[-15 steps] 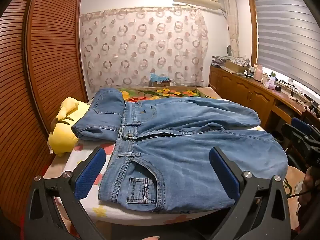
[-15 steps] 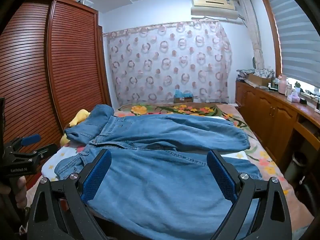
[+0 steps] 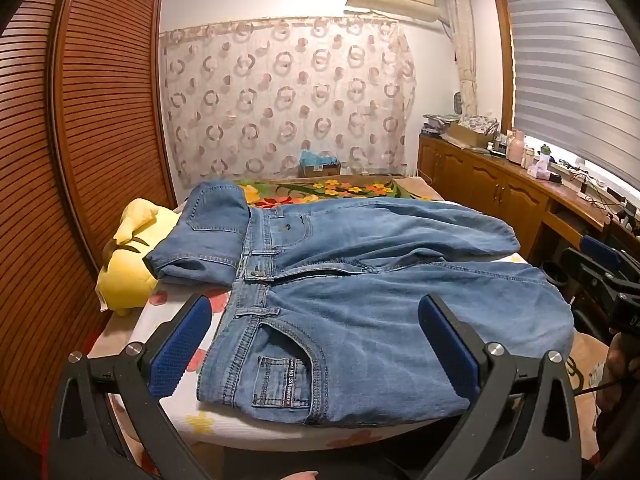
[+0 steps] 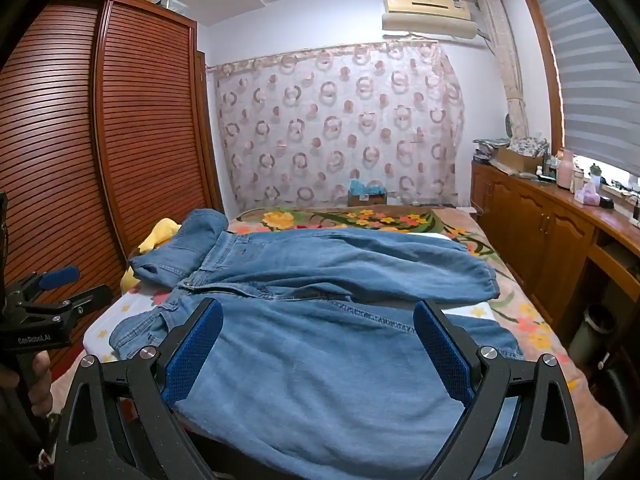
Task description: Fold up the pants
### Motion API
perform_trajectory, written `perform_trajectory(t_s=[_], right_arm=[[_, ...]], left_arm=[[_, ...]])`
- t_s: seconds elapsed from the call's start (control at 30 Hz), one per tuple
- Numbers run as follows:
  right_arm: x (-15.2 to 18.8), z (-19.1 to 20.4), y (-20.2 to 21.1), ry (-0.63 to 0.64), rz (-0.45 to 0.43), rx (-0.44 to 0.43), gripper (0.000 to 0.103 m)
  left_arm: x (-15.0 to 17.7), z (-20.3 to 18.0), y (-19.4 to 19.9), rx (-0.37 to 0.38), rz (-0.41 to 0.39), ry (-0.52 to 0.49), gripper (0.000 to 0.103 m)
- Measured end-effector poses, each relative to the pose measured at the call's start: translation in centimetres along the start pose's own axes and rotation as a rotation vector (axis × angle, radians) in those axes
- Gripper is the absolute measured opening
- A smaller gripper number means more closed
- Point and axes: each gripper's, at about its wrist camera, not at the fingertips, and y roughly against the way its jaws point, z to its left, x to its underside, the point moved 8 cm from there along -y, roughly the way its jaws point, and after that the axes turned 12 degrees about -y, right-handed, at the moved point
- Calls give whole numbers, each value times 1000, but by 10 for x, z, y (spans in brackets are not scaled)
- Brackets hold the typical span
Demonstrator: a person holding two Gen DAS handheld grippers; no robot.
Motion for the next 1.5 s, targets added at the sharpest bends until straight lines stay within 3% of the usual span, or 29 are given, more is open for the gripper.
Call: perform_trajectory(t_s=[0.5, 1.5], right_arm=[[0, 0, 3, 1, -5, 2, 97], [1, 2, 4, -2, -7, -1, 97]], left_arm=[[0, 0, 0, -2, -4, -1, 103], [-33, -4, 25, -3, -19, 0, 103]])
